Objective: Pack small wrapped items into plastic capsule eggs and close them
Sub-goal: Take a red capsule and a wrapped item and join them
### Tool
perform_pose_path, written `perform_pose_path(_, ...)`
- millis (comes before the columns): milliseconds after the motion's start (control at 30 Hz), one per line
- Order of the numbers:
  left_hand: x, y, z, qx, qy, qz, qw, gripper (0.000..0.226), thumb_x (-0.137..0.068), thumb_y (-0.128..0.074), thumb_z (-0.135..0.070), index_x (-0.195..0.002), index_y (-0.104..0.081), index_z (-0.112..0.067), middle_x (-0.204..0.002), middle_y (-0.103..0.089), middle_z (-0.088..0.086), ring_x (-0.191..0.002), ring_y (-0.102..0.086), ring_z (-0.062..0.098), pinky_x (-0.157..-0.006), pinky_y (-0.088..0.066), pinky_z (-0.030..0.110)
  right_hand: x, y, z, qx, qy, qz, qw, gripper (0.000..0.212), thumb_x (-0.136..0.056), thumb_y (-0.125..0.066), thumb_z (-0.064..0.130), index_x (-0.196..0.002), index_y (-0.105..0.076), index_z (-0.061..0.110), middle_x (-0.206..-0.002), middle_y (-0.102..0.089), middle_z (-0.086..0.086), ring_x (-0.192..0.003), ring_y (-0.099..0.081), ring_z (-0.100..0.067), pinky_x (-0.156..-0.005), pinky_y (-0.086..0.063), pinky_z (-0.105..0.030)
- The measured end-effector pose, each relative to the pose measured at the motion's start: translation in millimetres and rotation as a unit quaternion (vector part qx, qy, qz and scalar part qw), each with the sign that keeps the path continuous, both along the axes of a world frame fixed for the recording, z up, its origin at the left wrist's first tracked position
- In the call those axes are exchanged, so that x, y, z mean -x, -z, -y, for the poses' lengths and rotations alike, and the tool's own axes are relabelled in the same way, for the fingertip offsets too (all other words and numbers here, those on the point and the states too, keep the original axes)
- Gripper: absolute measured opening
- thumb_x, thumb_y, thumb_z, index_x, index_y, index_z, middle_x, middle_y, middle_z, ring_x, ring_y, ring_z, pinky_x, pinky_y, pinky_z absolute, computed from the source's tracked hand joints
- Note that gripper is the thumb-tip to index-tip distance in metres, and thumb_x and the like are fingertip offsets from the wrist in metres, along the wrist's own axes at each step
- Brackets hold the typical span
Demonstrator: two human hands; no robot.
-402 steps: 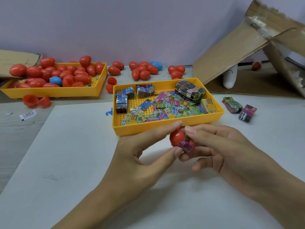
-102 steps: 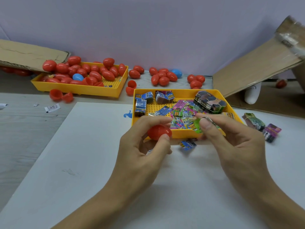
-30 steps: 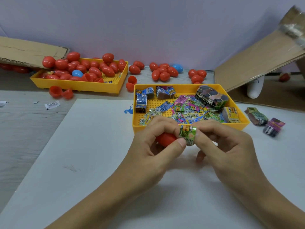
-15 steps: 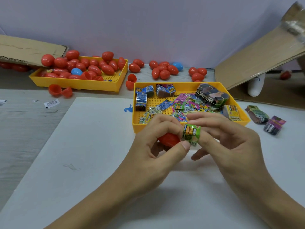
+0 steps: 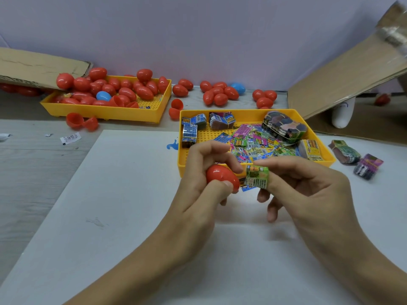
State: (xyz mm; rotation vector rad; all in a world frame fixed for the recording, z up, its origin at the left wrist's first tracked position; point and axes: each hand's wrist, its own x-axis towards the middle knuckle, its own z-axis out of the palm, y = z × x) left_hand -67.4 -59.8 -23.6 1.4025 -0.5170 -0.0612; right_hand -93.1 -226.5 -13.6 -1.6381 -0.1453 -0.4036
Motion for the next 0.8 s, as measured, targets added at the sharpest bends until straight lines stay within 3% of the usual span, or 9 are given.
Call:
perform_pose_path(67,0.6,0.7,1.6,0.001,-0.010,0.014,1.000,0.039,-0.082,-0.049,-0.010,-0.114,-0.047,-0.032,-0.098,-0.060,-0.007,-0.088,-0.056,0.015,-0.067,-0.046,0.027,1.6,0.1,-1.6,0.021,-0.004,0.011,1.000,0.031,-0.085,-0.069,-0.006,-0.089,-0.078,0.023,-0.072,-0.071,-0.005,-0.055,-0.064,-0.016,-0.040,-0.048,-0.023)
perform_pose_path(200,2.8,-0.1,3.9,-0.008,-0.025,0.036,0.999,0.031,-0.091,-0.054,-0.010,-0.117,-0.043,-0.022,-0.104,-0.061,0.002,-0.094,-0.059,0.011,-0.075,-0.048,0.022,4.5,-2.0,-4.0,0.043,-0.010,0.007,0.999,0.009,-0.078,-0.077,0.022,-0.084,-0.077,0.028,-0.070,-0.069,-0.001,-0.057,-0.063,-0.015,-0.039,-0.045,-0.021)
perform_pose_path(300,3.4,-1.8,4.2,-0.019,-0.028,0.045,0.998,0.023,-0.090,-0.056,-0.007,-0.111,-0.049,-0.016,-0.105,-0.062,0.008,-0.095,-0.061,0.017,-0.078,-0.051,0.027,4.4,-3.1,-3.1,0.055,0.000,0.005,0.998,0.015,-0.074,-0.074,0.039,-0.084,-0.076,0.028,-0.072,-0.069,-0.002,-0.059,-0.062,-0.015,-0.041,-0.044,-0.021)
perform_pose_path(567,3.5,-3.2,4.7,-0.015,-0.024,0.034,0.999,0.022,-0.087,-0.062,-0.007,-0.107,-0.057,-0.014,-0.104,-0.064,0.006,-0.092,-0.064,0.025,-0.082,-0.057,0.043,2.5,-2.2,-1.6,0.052,-0.001,0.036,0.998,0.011,-0.076,-0.072,0.035,-0.084,-0.076,0.030,-0.082,-0.065,0.002,-0.067,-0.061,-0.015,-0.043,-0.045,-0.022)
perform_pose_path(800,3.2,-1.6,4.7,-0.009,-0.026,0.019,0.999,0.023,-0.085,-0.063,-0.008,-0.107,-0.060,-0.016,-0.102,-0.067,0.001,-0.094,-0.068,0.018,-0.084,-0.058,0.035,2.9,-2.6,-3.1,0.038,-0.009,0.036,0.999,0.011,-0.077,-0.075,0.041,-0.085,-0.076,0.034,-0.083,-0.068,0.000,-0.067,-0.064,-0.017,-0.039,-0.046,-0.025)
